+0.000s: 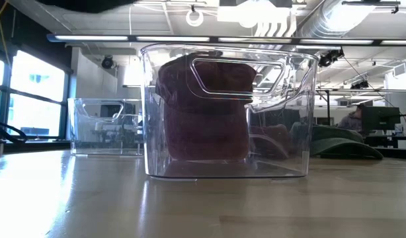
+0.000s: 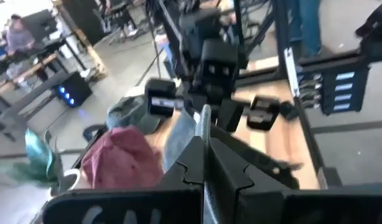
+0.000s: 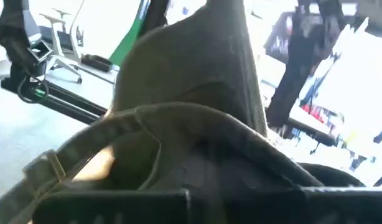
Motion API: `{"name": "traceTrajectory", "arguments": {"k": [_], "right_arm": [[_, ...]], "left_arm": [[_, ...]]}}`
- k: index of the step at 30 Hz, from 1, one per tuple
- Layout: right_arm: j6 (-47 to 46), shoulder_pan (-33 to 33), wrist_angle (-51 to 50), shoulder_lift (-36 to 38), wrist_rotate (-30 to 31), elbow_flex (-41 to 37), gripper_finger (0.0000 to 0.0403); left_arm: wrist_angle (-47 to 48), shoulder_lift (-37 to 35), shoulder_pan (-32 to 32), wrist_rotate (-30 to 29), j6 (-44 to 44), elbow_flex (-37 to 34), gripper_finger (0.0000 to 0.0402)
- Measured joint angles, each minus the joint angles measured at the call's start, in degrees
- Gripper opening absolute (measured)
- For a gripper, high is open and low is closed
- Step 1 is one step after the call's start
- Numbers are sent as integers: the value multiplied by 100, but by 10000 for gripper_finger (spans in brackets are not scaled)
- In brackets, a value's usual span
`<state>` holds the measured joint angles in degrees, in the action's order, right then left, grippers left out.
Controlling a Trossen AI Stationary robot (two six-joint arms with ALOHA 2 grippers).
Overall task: Pick & Place hat
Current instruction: Put the bottom black cap into the top transparent bin
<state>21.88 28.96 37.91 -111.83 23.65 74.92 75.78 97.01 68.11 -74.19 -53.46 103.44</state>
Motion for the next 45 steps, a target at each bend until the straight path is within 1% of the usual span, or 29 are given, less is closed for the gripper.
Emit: {"name": "traceTrajectory", "arguments": {"k": [3,5,7,10,13,17,21,24,26,28,30,32,34,35,37,39,41,43,45], "right_arm": [[-453,-2,-575,-2,-75,105,19],[-778,35,-854,-2,-333,140,10],[-1068,80,-1043,-2,-639,154,3],[-1295,160,-1207,-2,-1043,154,3],[-1293,269,-1325,-2,-1074,159,17],[-1487,314,-1611,-2,-1080,161,55],[-1903,218,-2039,-2,-1278,163,103],[-1993,169,-2108,-2,-1186,163,134],[-1954,167,-2046,-2,-1015,167,149],[-1910,188,-2254,-2,-870,271,160],[-1943,252,-2726,-2,-752,484,167],[-2064,343,-3384,-2,-700,766,169],[-2261,453,-4039,-2,-702,1032,169],[-2371,500,-4297,0,-702,1137,169],[-2515,605,-4667,7,-663,1268,170],[-2589,704,-4855,7,-525,1331,170],[-2593,795,-4912,7,-406,1339,170],[-2565,852,-4927,7,-346,1339,170],[-2544,896,-4927,7,-296,1339,170]], "left_arm": [[857,65,-14,263,-1161,-42,0],[1240,40,-16,474,-1854,-190,0],[1415,-99,-17,813,-2457,-466,0],[1347,-456,-15,1230,-3067,-1077,0],[1182,-894,-15,1730,-3608,-1860,0],[402,-1559,-71,2034,-3604,-2986,1],[-619,-2115,-291,2422,-2925,-3925,1],[-1026,-2481,-487,2764,-2517,-4383,1],[-1007,-2644,-624,2885,-2476,-4553,1],[-1070,-2753,-758,2896,-2271,-4587,0],[-1501,-2751,-868,3073,-1418,-4491,0],[-2525,-2598,-893,3342,-70,-4444,0],[-3712,-2298,-885,3557,1188,-4444,0],[-4280,-2114,-883,3671,1731,-4442,0],[-5144,-1657,-885,3923,2465,-4415,0],[-5506,-1162,-889,4290,2835,-4311,0],[-5554,-667,-889,4576,2941,-4090,2],[-5445,-238,-887,4727,2840,-3821,9],[-5264,111,-886,4860,2609,-3577,25]]}}
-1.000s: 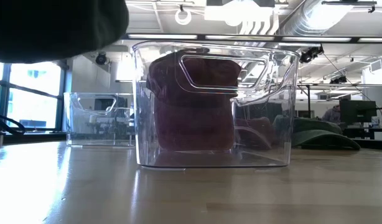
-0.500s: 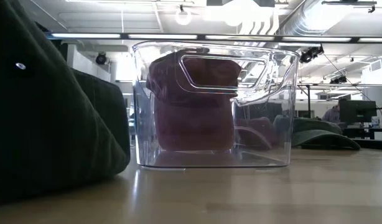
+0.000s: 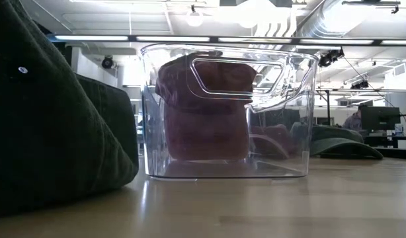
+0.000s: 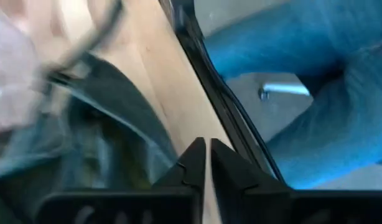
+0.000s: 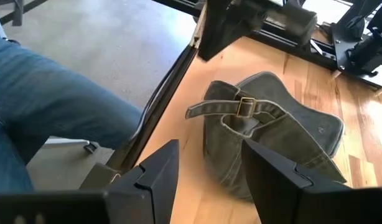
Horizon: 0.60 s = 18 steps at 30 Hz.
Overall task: Pick & Place hat
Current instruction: Put the bottom black cap into the top transparent bin
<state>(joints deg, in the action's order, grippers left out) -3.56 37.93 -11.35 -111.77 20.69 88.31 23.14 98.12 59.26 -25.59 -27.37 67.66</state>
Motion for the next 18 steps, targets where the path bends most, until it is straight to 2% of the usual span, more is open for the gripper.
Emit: {"name": "traceTrajectory", "arguments": {"k": [6,12,15,18], "right_arm": [[90,-6,-13,0,24,0,170],[100,-41,-40,0,12,0,169],[99,-43,-63,0,-33,0,169],[99,-41,-68,0,-146,0,169]], "left_arm": [[247,547,-107,-339,-580,523,105],[1091,575,-184,-406,-1342,1107,187],[1520,575,-180,-635,-1814,1202,201],[1226,577,-207,-853,-1947,1008,201]]}}
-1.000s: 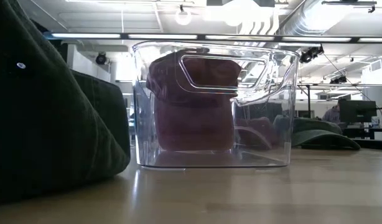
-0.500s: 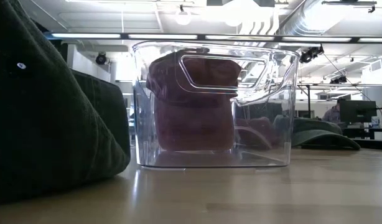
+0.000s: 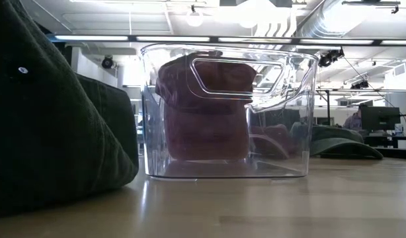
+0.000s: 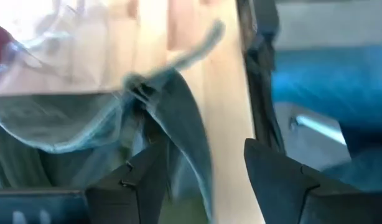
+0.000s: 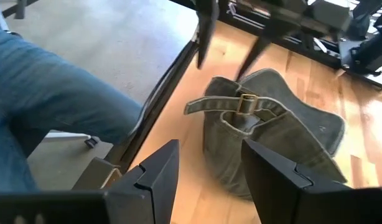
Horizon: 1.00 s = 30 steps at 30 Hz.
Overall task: Pick & Place hat
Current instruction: Put the bottom black cap into the top transparent bin
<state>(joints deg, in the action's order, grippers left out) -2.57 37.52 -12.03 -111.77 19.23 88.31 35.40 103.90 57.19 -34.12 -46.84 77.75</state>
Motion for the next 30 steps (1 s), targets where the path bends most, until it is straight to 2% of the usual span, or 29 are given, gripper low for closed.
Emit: {"name": "traceTrajectory", "arguments": {"k": [2,5,8,11,12,17,20,24,30], "right_arm": [[0,0,-1,0,-59,0,169],[0,-2,-2,0,-69,0,169],[-16,0,0,0,-40,0,169],[-13,-11,34,0,-36,0,169],[-13,-25,57,0,-34,0,169],[147,-121,927,0,-205,-301,169],[578,-202,1796,0,-361,-643,170],[1065,-316,2580,-4,-335,-965,170],[1322,-435,2677,-361,-473,-688,186]], "left_arm": [[-313,41,-98,-66,-106,-214,201],[-752,140,-261,146,-203,-514,187],[-891,135,-367,278,28,-613,132],[-749,76,-403,1044,622,-635,37],[-714,12,-397,1263,845,-637,19],[-382,-403,-61,2606,2086,-520,20],[22,-610,152,3167,2098,-522,5],[498,-768,301,2831,1605,-526,9],[435,-776,305,2007,1441,-695,7]]}}
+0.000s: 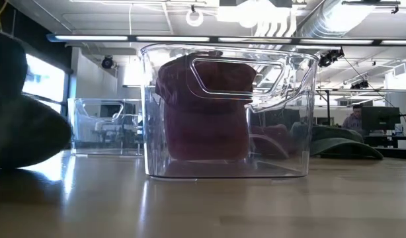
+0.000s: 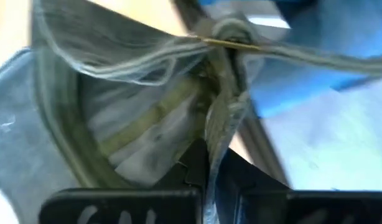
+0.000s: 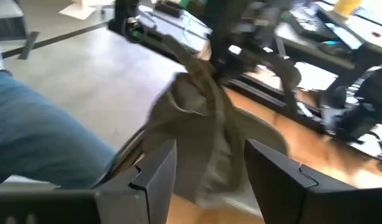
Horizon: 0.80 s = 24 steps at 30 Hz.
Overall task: Pick & Place hat
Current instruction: Put the bottom black cap into the top transparent bin
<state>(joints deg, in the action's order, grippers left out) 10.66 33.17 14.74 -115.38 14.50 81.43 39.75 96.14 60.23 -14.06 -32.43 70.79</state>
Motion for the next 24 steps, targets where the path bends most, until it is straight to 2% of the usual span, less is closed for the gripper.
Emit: {"name": "traceTrajectory", "arguments": {"k": [2,4,9,14,17,21,24], "right_arm": [[0,-43,-121,-192,-166,185,196],[-12,-89,-298,-352,-231,371,202],[-28,-114,-566,-487,-212,649,209],[-36,-94,-594,-487,-91,714,209],[-192,-98,-715,-487,-96,714,209],[-299,-134,-855,-489,-89,714,209],[-293,-133,-874,-489,-91,714,209]], "left_arm": [[9,0,-155,-357,-260,-192,6],[13,-35,-399,-361,-523,-441,6],[19,-514,-899,359,-840,-1150,16],[747,-1334,-1239,1056,-1234,-1350,69],[1256,-1860,-1220,1065,-1905,-1367,100],[1322,-2445,-1199,1148,-3745,-1365,118],[507,-2471,-857,777,-3758,-1365,113]]}}
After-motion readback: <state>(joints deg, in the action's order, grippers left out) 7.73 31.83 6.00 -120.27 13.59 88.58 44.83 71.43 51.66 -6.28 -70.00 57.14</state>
